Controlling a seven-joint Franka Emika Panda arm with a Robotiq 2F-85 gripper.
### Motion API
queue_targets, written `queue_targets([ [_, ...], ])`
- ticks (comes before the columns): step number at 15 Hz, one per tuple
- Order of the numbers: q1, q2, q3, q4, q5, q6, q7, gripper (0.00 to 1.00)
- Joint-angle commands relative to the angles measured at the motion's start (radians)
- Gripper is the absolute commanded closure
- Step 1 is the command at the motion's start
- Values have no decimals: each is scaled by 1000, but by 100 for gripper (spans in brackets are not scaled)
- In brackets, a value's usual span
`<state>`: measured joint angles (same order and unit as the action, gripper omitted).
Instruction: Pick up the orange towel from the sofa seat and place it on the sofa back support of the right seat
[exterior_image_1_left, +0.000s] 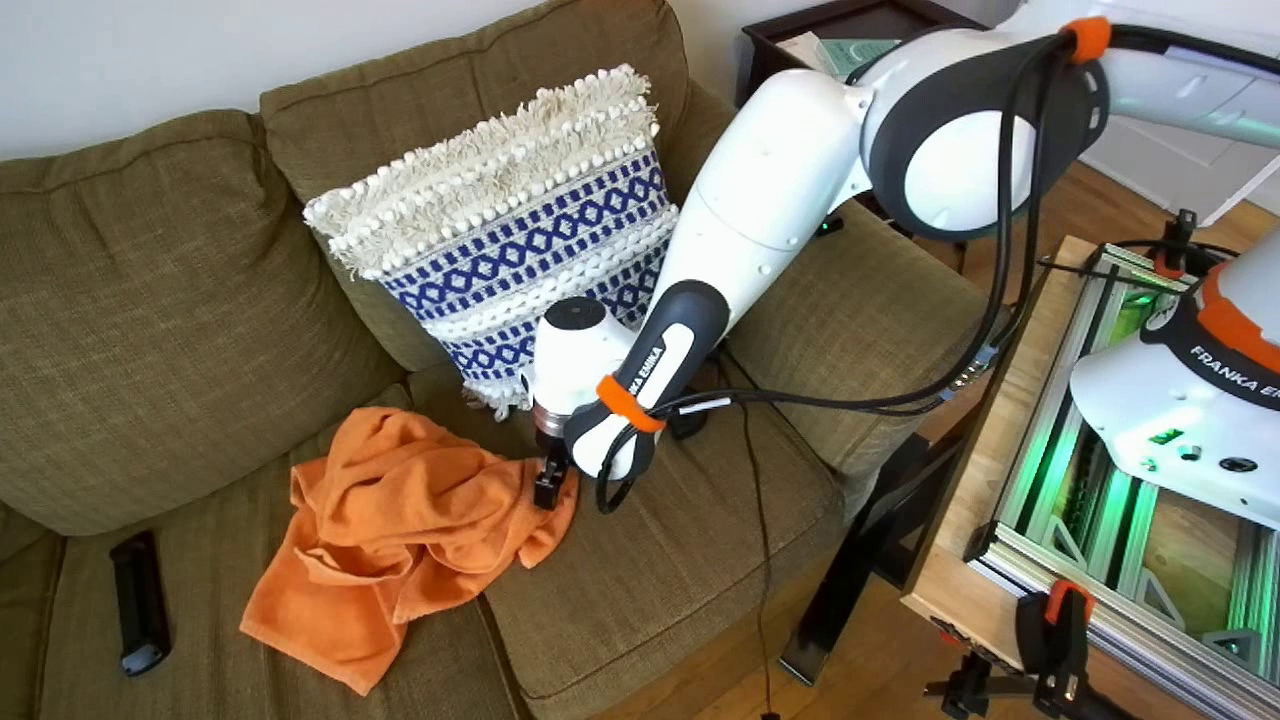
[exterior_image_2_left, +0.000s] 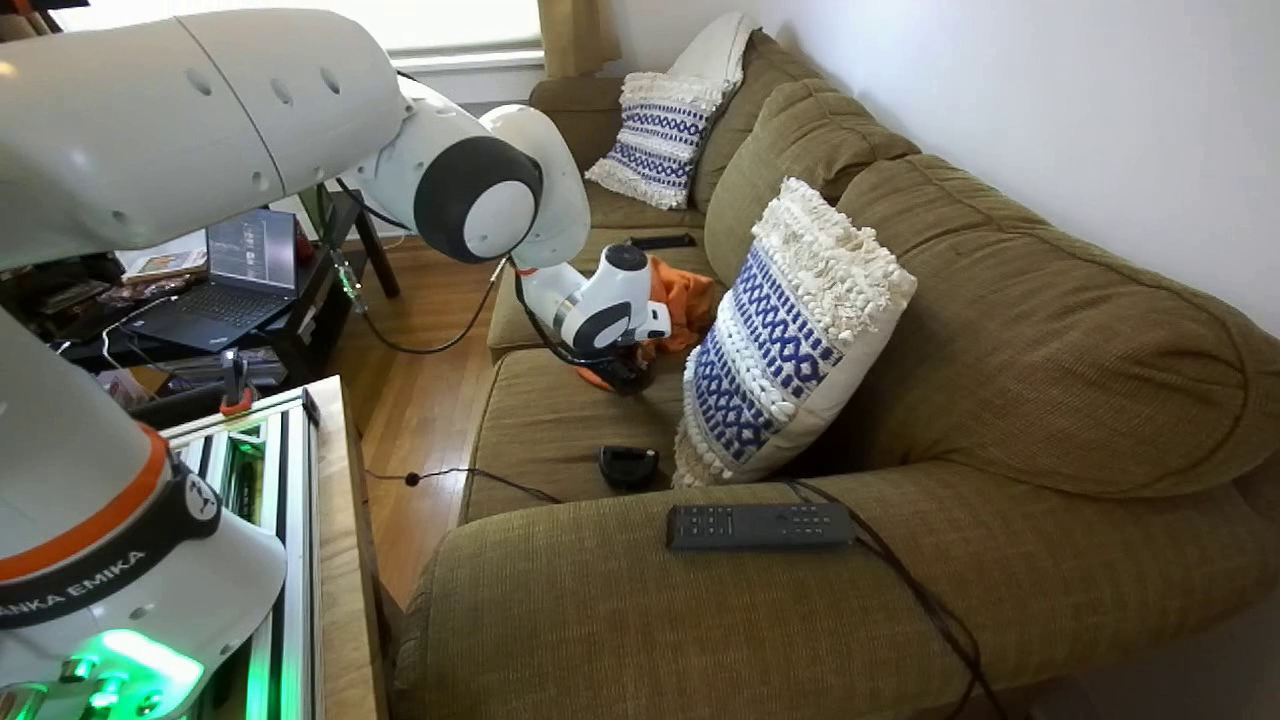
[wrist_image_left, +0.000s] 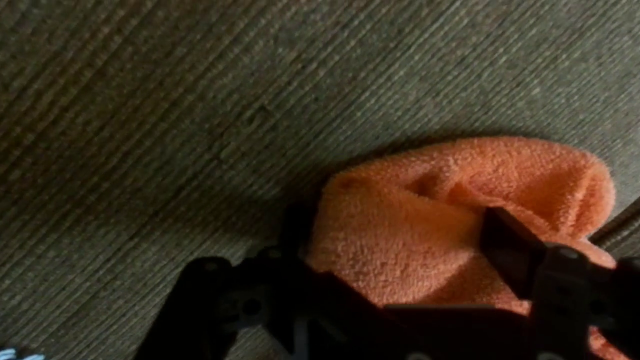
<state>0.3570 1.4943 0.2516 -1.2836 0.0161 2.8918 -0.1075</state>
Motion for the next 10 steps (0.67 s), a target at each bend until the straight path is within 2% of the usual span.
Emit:
queue_targets([
  [1,1,-1,5,12,-20,-24,-1,44],
  [8,2,-18,24,53,-1,-89,38,95],
  [10,-5,-51,36,34,16,-81,26,100],
])
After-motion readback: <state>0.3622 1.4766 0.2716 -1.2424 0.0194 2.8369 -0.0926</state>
